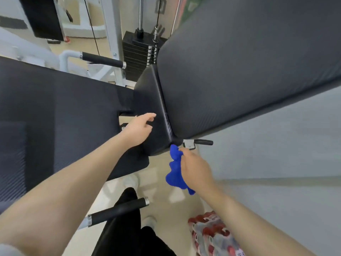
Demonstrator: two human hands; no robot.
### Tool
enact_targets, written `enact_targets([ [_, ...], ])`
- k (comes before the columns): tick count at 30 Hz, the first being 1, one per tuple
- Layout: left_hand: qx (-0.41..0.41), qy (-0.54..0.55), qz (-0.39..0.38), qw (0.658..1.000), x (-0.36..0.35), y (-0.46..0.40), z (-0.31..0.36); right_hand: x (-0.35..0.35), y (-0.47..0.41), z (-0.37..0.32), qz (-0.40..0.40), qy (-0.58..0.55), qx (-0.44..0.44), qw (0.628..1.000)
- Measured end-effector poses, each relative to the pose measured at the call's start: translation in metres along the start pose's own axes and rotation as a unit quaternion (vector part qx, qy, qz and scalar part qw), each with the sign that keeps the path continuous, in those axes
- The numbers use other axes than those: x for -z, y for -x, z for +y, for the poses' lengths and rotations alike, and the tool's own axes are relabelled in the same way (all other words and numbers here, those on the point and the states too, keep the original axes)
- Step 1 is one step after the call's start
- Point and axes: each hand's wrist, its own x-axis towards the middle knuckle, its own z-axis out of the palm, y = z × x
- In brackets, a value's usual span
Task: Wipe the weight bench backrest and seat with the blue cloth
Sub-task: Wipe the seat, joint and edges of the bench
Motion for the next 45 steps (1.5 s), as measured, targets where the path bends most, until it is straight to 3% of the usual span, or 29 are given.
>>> enact_targets([
  [1, -0.005, -0.023, -0.014, 1.0, -0.006, 0.004, 0.001, -0.01, -0.004, 0.013, 0.004, -0.146, -0.078, 0.986],
  [2, -0.013, -0.05, -0.021, 0.998, -0.01, 0.006, 0.003, -0.02, -0.011, 0.023, 0.013, -0.282, -0.142, 0.949],
  [4, -0.04, -0.101, -0.021, 0.994, -0.016, 0.007, 0.004, -0.041, -0.028, 0.03, 0.0, -0.514, -0.248, 0.821],
  [6, -0.061, -0.156, -0.027, 0.986, -0.019, 0.009, 0.005, -0.056, -0.048, 0.019, -0.036, -0.665, -0.311, 0.678],
  [8, -0.068, -0.213, -0.039, 0.974, -0.025, 0.005, 0.001, -0.067, -0.068, 0.005, -0.061, -0.719, -0.349, 0.598],
  [11, -0.075, -0.235, -0.034, 0.968, -0.026, 0.006, 0.0, -0.068, -0.069, -0.011, -0.061, -0.696, -0.372, 0.612],
  [17, -0.077, -0.209, -0.05, 0.974, -0.019, 0.003, 0.004, -0.027, -0.048, -0.004, 0.075, -0.846, -0.223, 0.479],
  [18, -0.078, -0.198, -0.051, 0.976, -0.018, 0.002, 0.004, -0.022, -0.048, -0.006, 0.087, -0.848, -0.204, 0.481],
  [19, -0.078, -0.189, -0.054, 0.977, -0.018, 0.0, 0.003, -0.024, -0.049, -0.008, 0.099, -0.837, -0.187, 0.505],
  [23, -0.073, -0.192, -0.059, 0.977, -0.019, -0.003, 0.004, -0.036, -0.05, -0.02, 0.125, -0.716, -0.193, 0.658],
  [25, -0.063, -0.197, -0.068, 0.976, -0.018, -0.001, 0.009, -0.026, -0.047, -0.018, 0.12, -0.673, -0.227, 0.693],
  [29, -0.05, -0.233, -0.115, 0.964, -0.014, 0.011, 0.023, -0.003, -0.025, -0.004, 0.056, -0.752, -0.268, 0.6],
  [31, -0.045, -0.248, -0.139, 0.958, -0.012, 0.017, 0.026, 0.009, -0.016, -0.003, 0.045, -0.767, -0.265, 0.583],
  [33, -0.032, -0.247, -0.157, 0.956, -0.008, 0.024, 0.034, 0.029, -0.01, -0.005, 0.075, -0.787, -0.26, 0.554],
  [36, -0.056, -0.227, -0.115, 0.965, -0.002, 0.03, 0.055, 0.074, 0.01, -0.009, 0.147, -0.79, -0.226, 0.55],
  [40, -0.16, -0.188, -0.046, 0.968, 0.004, 0.034, 0.089, 0.106, 0.023, -0.005, 0.237, -0.844, -0.125, 0.465],
  [42, -0.204, -0.187, -0.056, 0.959, 0.004, 0.033, 0.102, 0.098, 0.017, -0.011, 0.253, -0.838, -0.131, 0.466],
  [45, -0.232, -0.189, -0.048, 0.953, 0.005, 0.03, 0.114, 0.083, 0.007, -0.014, 0.24, -0.782, -0.177, 0.547],
])
